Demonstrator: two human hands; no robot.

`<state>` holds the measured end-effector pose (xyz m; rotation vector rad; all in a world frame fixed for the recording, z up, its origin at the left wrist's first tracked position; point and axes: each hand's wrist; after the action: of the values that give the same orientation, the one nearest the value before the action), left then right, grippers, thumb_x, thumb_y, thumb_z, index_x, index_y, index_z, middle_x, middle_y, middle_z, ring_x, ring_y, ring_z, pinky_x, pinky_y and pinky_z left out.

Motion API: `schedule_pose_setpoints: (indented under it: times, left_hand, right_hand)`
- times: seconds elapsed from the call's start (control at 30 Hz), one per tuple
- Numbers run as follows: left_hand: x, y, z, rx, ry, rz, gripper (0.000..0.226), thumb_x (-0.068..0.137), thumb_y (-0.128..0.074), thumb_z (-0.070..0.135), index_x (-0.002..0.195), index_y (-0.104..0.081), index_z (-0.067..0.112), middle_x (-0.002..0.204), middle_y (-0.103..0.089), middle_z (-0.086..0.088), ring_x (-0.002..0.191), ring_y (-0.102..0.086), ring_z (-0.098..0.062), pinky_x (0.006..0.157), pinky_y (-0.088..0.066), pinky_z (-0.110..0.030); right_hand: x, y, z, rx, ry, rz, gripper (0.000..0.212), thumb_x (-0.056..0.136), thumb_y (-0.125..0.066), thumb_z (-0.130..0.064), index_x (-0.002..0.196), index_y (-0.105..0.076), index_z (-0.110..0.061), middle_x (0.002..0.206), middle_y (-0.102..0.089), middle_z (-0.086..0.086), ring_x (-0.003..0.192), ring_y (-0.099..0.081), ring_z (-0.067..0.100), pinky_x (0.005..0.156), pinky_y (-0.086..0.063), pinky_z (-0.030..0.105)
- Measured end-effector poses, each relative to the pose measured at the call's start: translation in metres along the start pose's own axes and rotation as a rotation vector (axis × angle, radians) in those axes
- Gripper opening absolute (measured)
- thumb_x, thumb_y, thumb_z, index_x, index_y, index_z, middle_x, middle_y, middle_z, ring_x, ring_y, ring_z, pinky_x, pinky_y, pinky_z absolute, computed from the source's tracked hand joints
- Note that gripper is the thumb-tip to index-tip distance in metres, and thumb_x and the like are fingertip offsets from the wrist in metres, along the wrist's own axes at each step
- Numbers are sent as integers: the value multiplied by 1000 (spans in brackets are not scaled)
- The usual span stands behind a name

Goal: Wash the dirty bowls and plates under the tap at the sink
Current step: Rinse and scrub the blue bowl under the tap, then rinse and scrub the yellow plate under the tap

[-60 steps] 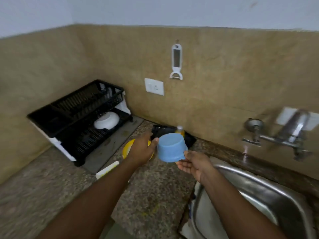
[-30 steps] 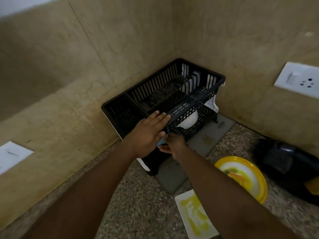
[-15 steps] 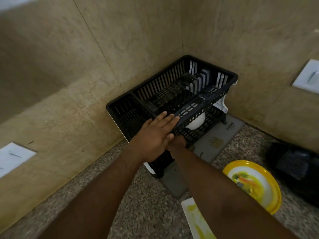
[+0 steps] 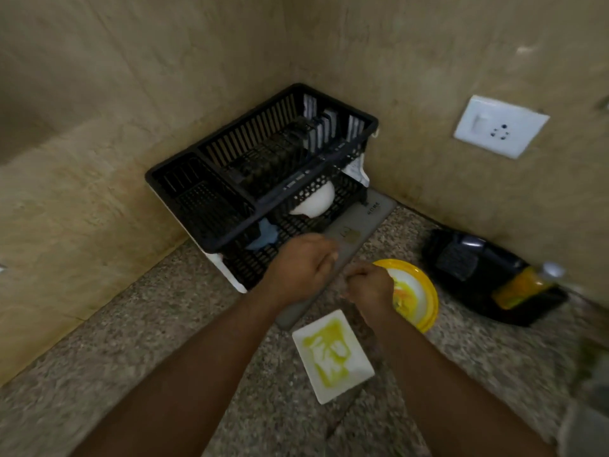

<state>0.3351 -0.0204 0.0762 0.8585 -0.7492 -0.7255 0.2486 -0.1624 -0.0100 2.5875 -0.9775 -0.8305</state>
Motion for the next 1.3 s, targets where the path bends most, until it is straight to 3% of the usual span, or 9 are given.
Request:
schedule_pose_setpoints:
  times: [0.07, 0.23, 0.33, 0.5, 0.6, 0.77, 1.0, 1.1, 1.3]
  left_hand:
    - [-3, -39, 12, -109, 119, -147, 26, 95, -62, 23, 106, -74, 2, 104, -75, -18, 94, -70, -35, 82, -57, -43]
    - [1, -119, 31, -365, 517, -388, 60, 94, -55, 54, 140, -58, 14, 135, -65, -11, 123, -62, -32, 101, -52, -42]
    - [15, -143, 40, -416, 733, -355, 68, 101, -55, 52, 154, -42, 12, 151, -51, -11, 139, -50, -35, 112, -44, -44]
    - [15, -159, 61, -496, 856, -189, 67, 103, -53, 44, 156, -37, 5, 162, -37, -18, 147, -38, -35, 121, -33, -45]
    - [8, -165, 94, -609, 877, -124, 42, 105, -55, 30, 138, -59, 5, 144, -56, -20, 131, -55, -37, 109, -46, -49]
    - [4, -180, 195, -818, 855, -118, 21, 102, -63, 25, 97, -75, 8, 86, -71, -11, 76, -69, -24, 60, -52, -20]
    - [2, -233, 343, -1042, 808, -346, 28, 105, -53, 43, 115, -69, 23, 86, -73, -10, 59, -64, -25, 48, -49, -26]
    - [7, -251, 401, -1083, 737, -335, 30, 106, -52, 39, 120, -68, 18, 81, -71, -11, 47, -61, -21, 41, -45, -23]
    - [21, -268, 491, -1083, 734, -276, 29, 105, -54, 41, 119, -69, 21, 91, -71, -11, 59, -63, -23, 37, -45, -24]
  right_hand:
    - [-4, 31, 21, -183, 21, 126, 23, 83, -66, -13, 100, -80, -20, 100, -77, 7, 89, -68, 31, 71, -46, 29]
    - [-1, 91, 62, -283, -191, 398, 45, 82, -67, -18, 125, -60, -8, 131, -56, 19, 117, -59, 42, 90, -51, 44]
    - [15, 107, 88, -239, -242, 226, 31, 82, -64, -17, 108, -69, -2, 115, -67, 22, 107, -65, 42, 86, -54, 40]
    - [22, 141, 140, 52, -285, 169, 12, 75, -62, -15, 71, -66, -25, 93, -76, 14, 85, -73, 36, 75, -63, 53]
    - [-22, 182, 132, 257, -310, 182, 16, 82, -62, -8, 81, -68, -23, 91, -73, 16, 78, -73, 36, 60, -63, 54]
    - [-71, 267, 164, 343, -254, 235, 18, 63, -67, -17, 79, -74, -19, 80, -75, 12, 73, -73, 34, 63, -63, 55]
    - [-135, 415, 218, 354, -246, 356, 30, 79, -56, 6, 75, -74, -17, 76, -72, 13, 56, -67, 26, 47, -57, 37]
    - [-150, 476, 237, 308, -220, 416, 22, 85, -63, -5, 71, -76, -15, 73, -73, 12, 61, -71, 29, 56, -63, 46]
    - [-157, 582, 238, 21, -82, 1049, 41, 91, -70, -42, 107, -65, -5, 105, -73, 23, 101, -68, 43, 82, -52, 42]
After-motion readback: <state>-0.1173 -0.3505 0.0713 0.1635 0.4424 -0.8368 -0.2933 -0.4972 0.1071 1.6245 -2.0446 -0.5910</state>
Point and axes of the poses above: each hand's wrist, its own x-axis towards the middle knuckle, its own y-axis out of the back of the hand, z = x × y
